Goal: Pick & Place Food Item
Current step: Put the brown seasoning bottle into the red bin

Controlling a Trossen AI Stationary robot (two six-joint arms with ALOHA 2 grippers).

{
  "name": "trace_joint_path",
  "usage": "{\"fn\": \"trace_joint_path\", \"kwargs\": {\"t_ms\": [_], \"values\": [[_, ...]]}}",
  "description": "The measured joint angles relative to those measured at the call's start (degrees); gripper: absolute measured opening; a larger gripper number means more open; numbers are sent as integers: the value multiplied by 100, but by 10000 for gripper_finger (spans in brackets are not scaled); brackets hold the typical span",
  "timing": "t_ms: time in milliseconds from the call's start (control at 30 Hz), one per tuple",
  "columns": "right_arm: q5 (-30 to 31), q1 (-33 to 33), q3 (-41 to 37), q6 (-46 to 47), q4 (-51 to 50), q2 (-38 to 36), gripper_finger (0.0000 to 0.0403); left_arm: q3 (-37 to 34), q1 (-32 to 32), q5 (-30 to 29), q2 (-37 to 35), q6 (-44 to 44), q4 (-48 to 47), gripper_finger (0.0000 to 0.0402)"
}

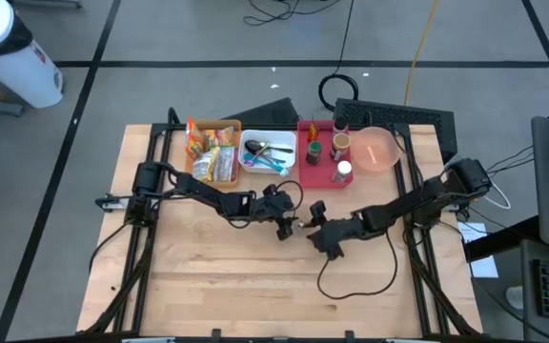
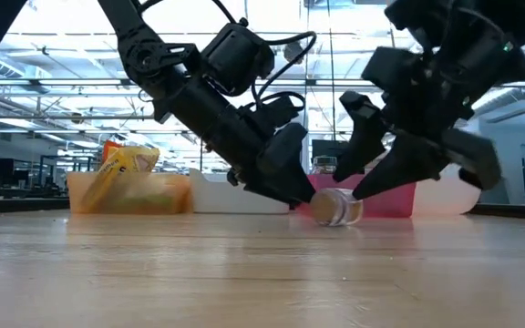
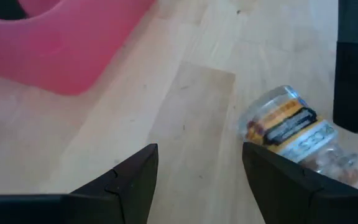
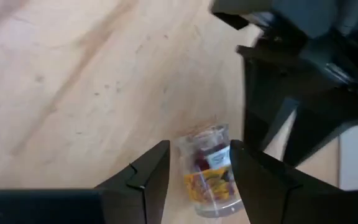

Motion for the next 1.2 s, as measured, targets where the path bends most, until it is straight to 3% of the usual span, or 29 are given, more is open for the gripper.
{"fn": "trace_joint_path", "kwargs": {"t_ms": [200, 433, 600, 867, 1200], "values": [[-133, 10, 124, 48, -233, -30, 181, 0, 2, 31, 0, 5, 18, 241], [-611, -73, 574, 377, -1558, -30, 225, 0, 2, 33, 0, 34, 34, 241], [-717, -77, 709, 262, -1941, -30, 246, 0, 2, 35, 0, 33, 45, 241], [-701, -214, 712, 111, -2474, -30, 243, 0, 4, 37, 0, 33, 49, 241], [-715, -363, 710, 75, -2339, 18, 238, 0, 7, 44, 0, 28, 62, 241]]}}
